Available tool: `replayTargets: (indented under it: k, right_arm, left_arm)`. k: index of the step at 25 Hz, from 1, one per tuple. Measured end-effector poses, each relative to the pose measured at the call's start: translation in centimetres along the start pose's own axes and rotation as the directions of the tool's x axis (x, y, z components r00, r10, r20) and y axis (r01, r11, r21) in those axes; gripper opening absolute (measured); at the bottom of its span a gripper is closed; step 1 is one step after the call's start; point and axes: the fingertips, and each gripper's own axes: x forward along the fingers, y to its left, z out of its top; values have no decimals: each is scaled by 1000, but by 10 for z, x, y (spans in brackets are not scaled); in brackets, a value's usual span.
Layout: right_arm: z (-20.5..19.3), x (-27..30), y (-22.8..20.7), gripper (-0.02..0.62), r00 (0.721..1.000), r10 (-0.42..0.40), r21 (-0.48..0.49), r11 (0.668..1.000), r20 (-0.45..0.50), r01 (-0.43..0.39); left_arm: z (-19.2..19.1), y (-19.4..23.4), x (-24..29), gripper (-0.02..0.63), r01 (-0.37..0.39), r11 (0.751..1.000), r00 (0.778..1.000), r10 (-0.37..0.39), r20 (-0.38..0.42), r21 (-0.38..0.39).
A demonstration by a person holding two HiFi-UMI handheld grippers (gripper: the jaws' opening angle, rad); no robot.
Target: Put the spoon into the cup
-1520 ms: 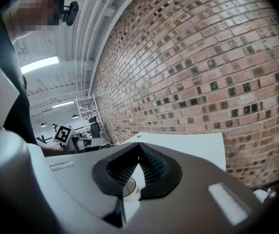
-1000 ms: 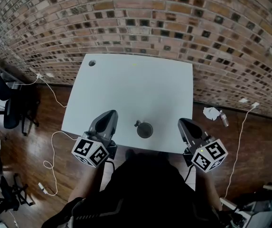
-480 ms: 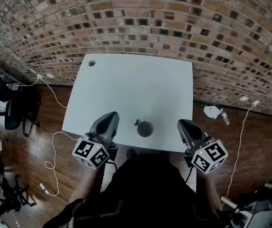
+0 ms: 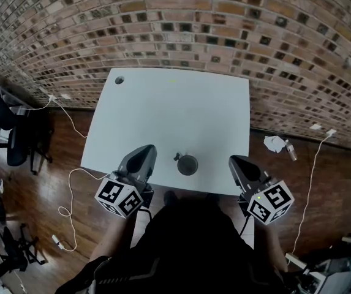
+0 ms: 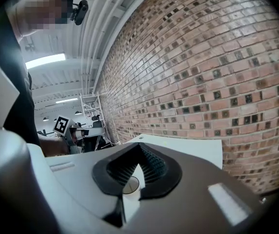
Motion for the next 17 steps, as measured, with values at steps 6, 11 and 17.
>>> replayTargets:
  k: [6, 11, 17]
  right_arm:
    - [1, 1, 1, 5, 1000, 4, -5, 1000, 1, -4]
    - [5, 0, 1, 5, 1000, 2, -15, 1000, 9, -2]
    - [9, 4, 2, 5, 1000, 4, -26, 1000, 12, -4]
  left_arm:
    - [-2, 0, 1, 2, 9, 1000, 1000, -9, -16, 13]
    - [3, -3, 2, 2, 10, 1000, 1000, -10, -14, 6]
    - [1, 0, 4, 2, 30, 1000, 1000, -29, 5, -7]
